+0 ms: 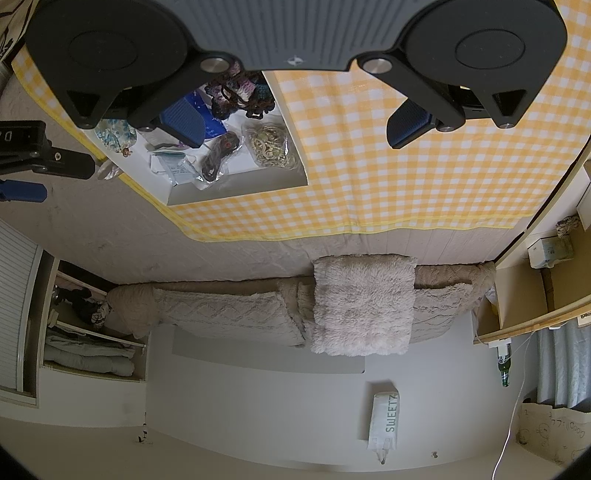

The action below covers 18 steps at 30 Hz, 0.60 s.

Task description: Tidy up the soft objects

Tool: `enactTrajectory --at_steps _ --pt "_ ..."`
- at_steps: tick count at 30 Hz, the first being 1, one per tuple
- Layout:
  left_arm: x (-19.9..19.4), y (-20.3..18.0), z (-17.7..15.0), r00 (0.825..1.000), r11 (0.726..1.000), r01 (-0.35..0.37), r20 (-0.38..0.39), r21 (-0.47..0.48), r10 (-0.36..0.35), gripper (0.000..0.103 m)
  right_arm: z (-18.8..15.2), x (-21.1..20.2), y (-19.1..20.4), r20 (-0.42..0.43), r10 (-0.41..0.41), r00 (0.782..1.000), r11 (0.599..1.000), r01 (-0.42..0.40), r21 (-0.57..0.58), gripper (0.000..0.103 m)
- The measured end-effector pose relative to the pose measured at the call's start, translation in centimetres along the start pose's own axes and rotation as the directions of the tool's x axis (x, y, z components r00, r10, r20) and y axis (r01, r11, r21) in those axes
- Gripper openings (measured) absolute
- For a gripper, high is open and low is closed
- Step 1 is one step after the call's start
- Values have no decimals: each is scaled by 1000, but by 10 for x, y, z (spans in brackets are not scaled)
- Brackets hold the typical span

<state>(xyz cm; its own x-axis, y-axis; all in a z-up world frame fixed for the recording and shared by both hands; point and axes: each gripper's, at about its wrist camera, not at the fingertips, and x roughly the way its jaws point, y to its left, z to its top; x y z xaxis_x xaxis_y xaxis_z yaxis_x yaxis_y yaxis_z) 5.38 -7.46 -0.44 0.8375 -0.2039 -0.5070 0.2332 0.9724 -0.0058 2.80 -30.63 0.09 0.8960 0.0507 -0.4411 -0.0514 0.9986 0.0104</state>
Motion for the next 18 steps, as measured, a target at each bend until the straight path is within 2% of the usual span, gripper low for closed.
enactTrajectory --at_steps 18 --pt "0 1 0 1000 1000 0 0 0 0 103 0 1 0 -2 2 1000 1000 -2 -3 103"
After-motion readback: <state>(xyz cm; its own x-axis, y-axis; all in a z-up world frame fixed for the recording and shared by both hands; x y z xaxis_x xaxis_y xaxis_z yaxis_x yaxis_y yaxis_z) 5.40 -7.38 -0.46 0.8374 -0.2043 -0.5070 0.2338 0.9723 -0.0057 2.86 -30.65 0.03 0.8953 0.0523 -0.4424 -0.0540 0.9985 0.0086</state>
